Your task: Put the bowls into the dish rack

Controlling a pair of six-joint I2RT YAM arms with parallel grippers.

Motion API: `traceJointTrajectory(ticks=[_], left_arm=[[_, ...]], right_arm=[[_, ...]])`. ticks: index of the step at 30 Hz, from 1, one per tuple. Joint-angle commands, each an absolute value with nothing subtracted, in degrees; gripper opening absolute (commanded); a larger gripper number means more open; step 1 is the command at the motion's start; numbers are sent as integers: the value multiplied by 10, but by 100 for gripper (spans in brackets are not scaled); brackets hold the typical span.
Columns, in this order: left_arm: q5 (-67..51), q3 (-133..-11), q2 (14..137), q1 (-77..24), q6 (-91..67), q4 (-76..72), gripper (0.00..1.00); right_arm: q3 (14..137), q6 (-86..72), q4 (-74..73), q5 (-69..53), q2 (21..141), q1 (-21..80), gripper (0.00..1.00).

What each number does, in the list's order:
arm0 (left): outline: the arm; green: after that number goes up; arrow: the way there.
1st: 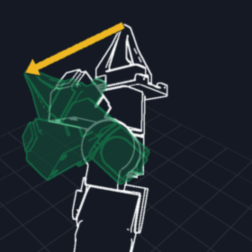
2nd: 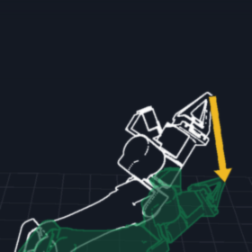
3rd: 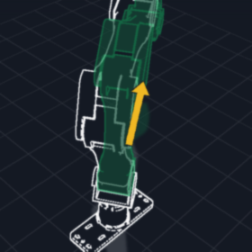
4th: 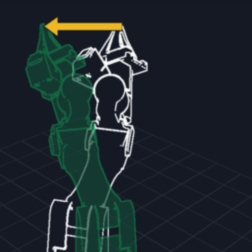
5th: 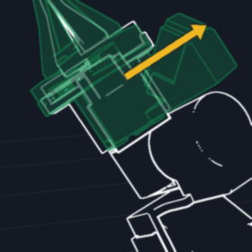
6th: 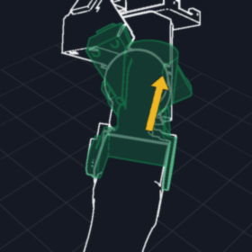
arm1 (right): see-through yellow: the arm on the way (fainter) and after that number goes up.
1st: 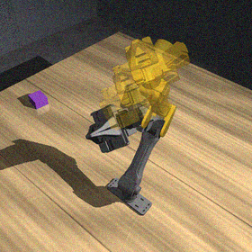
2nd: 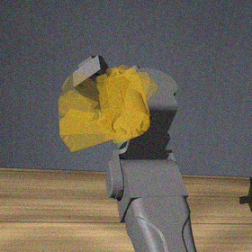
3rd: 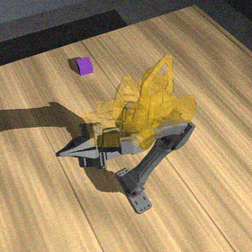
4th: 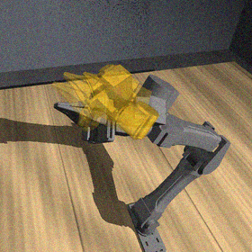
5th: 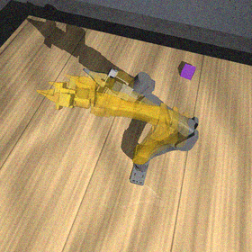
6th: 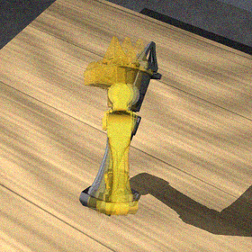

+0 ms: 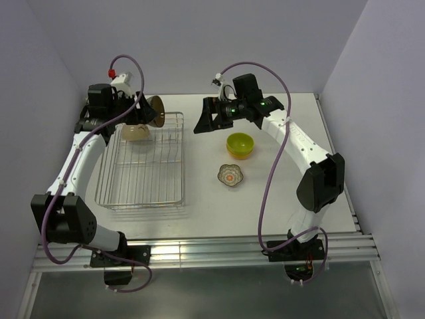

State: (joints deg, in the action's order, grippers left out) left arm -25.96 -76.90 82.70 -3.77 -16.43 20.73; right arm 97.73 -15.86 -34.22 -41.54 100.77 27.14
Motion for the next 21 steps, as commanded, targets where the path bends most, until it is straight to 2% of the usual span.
traceJointTrajectory(ticks=[1, 11, 14, 21], left_arm=[[-235, -806, 827, -37, -39, 185, 0], [-259, -881, 888, -38, 193, 257, 0], [-286, -896, 906, -39, 245, 276, 0], [-267, -897, 926, -43, 323, 273, 0]], right_arm=[[1007, -147, -343, -410, 1001, 274, 100], [1005, -143, -344, -403, 1004, 274, 100], [1010, -143, -345, -402, 1005, 273, 100], [1009, -140, -347, -399, 1006, 273, 100]])
